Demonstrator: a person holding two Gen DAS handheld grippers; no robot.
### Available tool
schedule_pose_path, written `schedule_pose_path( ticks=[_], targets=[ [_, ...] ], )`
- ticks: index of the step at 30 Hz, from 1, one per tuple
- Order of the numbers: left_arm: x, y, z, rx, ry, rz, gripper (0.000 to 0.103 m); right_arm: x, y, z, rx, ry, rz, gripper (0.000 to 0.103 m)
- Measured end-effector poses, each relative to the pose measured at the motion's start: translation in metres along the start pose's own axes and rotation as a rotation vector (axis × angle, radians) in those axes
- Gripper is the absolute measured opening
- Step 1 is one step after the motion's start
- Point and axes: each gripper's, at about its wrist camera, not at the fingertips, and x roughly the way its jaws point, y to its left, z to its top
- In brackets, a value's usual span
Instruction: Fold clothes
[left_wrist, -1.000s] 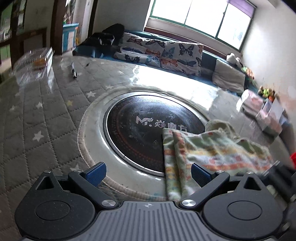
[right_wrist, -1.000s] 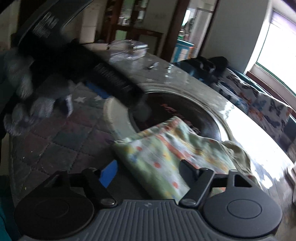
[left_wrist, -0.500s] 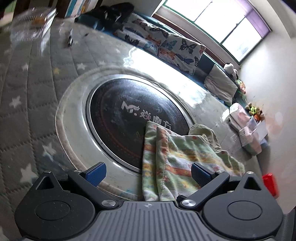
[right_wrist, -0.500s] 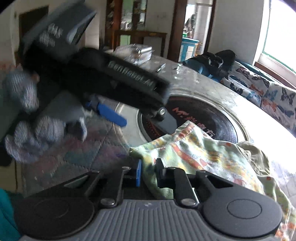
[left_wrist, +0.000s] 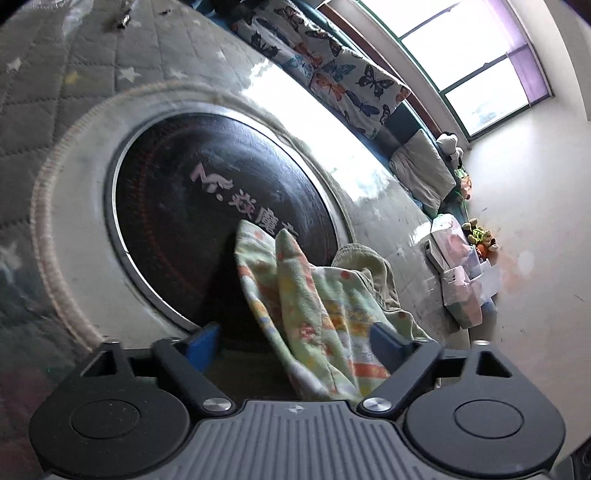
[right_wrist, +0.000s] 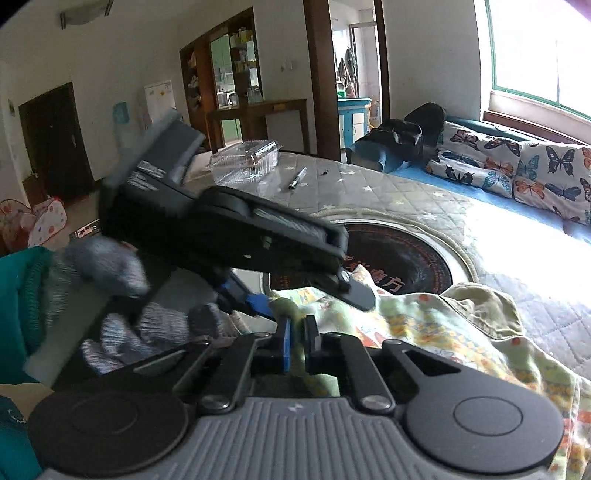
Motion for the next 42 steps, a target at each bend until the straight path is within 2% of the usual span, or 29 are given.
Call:
schedule_pose_path(
  ticks=[2,3,5,8,10,15,17,20,23,26,28,32,34,37,39,41,42],
  targets=[
    [0.004,0.003,-0.001,-0.020,0.018,-0.011,0.051,-0.003,-0.001,-0.002,0.001,-0.001,0.008,0.006],
    [0.006,0.004,-0.001,-0.025,0.025,-0.015,0.047,-0.004,-0.001,-0.004,0.000,-0.002,0.011,0.006],
    [0.008,0.006,-0.002,-0.023,0.029,-0.019,0.030,-0.005,-0.002,-0.006,0.005,-0.005,0.015,0.007],
    [0.008,0.008,-0.005,-0.001,0.035,0.002,0.019,-0.012,-0.008,-0.008,0.036,-0.022,-0.004,0.012],
    [0.007,0.010,-0.006,0.012,0.035,0.002,0.018,-0.017,-0.019,-0.007,0.067,-0.034,-0.035,0.015],
    [0.005,0.008,-0.008,0.032,0.030,0.010,0.018,-0.028,-0.060,-0.017,0.157,-0.036,-0.203,0.043],
    [0.004,0.008,-0.008,0.034,0.029,0.013,0.018,-0.031,-0.080,-0.025,0.199,-0.029,-0.282,0.046],
    [0.005,0.006,-0.007,0.038,0.029,0.019,0.018,-0.036,-0.114,-0.037,0.275,-0.017,-0.401,0.058],
    [0.006,0.003,-0.007,0.047,0.026,0.026,0.018,-0.041,-0.143,-0.049,0.347,-0.011,-0.503,0.059],
    [0.007,0.003,-0.006,0.052,0.026,0.030,0.018,-0.044,-0.170,-0.067,0.444,-0.013,-0.564,0.066],
    [0.007,0.002,-0.006,0.056,0.024,0.034,0.018,-0.045,-0.181,-0.076,0.487,-0.010,-0.582,0.066],
    [0.009,-0.001,-0.006,0.067,0.019,0.042,0.018,-0.042,-0.184,-0.082,0.516,-0.011,-0.552,0.067],
    [0.009,-0.001,-0.006,0.070,0.016,0.045,0.018,-0.041,-0.183,-0.085,0.527,-0.013,-0.535,0.064],
    [0.009,-0.002,-0.005,0.074,0.010,0.055,0.018,-0.040,-0.177,-0.084,0.517,-0.016,-0.504,0.047],
    [0.009,-0.003,-0.005,0.082,0.004,0.062,0.018,-0.041,-0.173,-0.083,0.516,-0.025,-0.505,0.025],
    [0.009,-0.004,-0.005,0.097,-0.003,0.070,0.017,-0.042,-0.169,-0.082,0.516,-0.034,-0.506,0.014],
    [0.010,-0.005,-0.004,0.106,-0.007,0.073,0.015,-0.042,-0.167,-0.082,0.516,-0.038,-0.507,0.012]
  ],
)
